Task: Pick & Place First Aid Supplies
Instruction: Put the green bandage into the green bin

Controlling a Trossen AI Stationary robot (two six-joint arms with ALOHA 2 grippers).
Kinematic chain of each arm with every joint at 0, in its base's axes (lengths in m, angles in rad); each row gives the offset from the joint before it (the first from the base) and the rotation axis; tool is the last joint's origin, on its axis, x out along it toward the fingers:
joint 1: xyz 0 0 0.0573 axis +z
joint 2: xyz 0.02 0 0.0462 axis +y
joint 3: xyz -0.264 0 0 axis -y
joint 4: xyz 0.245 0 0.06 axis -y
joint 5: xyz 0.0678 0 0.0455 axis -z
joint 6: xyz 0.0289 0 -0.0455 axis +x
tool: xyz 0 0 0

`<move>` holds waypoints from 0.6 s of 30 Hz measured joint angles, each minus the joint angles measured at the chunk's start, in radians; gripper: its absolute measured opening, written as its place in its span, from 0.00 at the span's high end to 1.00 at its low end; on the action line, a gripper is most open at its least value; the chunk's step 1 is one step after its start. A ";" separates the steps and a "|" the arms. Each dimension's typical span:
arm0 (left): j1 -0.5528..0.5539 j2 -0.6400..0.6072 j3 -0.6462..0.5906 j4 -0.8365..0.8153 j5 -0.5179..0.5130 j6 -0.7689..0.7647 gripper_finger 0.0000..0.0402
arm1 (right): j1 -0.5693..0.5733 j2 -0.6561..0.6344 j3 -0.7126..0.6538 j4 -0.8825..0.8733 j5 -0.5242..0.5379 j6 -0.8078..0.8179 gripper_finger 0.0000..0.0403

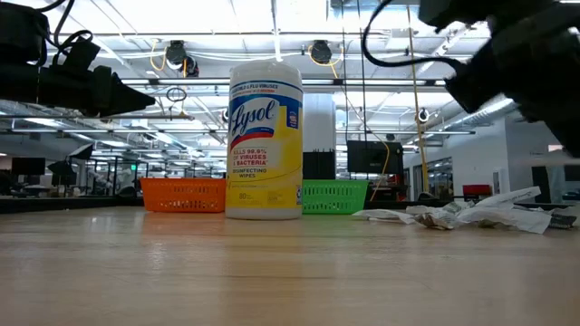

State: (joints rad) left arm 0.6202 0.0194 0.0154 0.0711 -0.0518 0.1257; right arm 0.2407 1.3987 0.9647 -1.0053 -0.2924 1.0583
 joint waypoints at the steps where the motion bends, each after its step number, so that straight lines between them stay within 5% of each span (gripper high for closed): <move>1: 0.000 0.000 0.000 0.000 0.000 0.000 0.23 | -0.022 0.000 0.013 -0.020 0.000 -0.073 1.00; 18: 0.000 0.000 0.000 0.000 0.000 0.000 0.23 | -0.482 0.174 0.294 -0.225 0.109 -0.948 1.00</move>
State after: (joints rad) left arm 0.6201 0.0193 0.0154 0.0711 -0.0517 0.1257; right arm -0.2413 1.5730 1.2584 -1.2299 -0.1838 0.1099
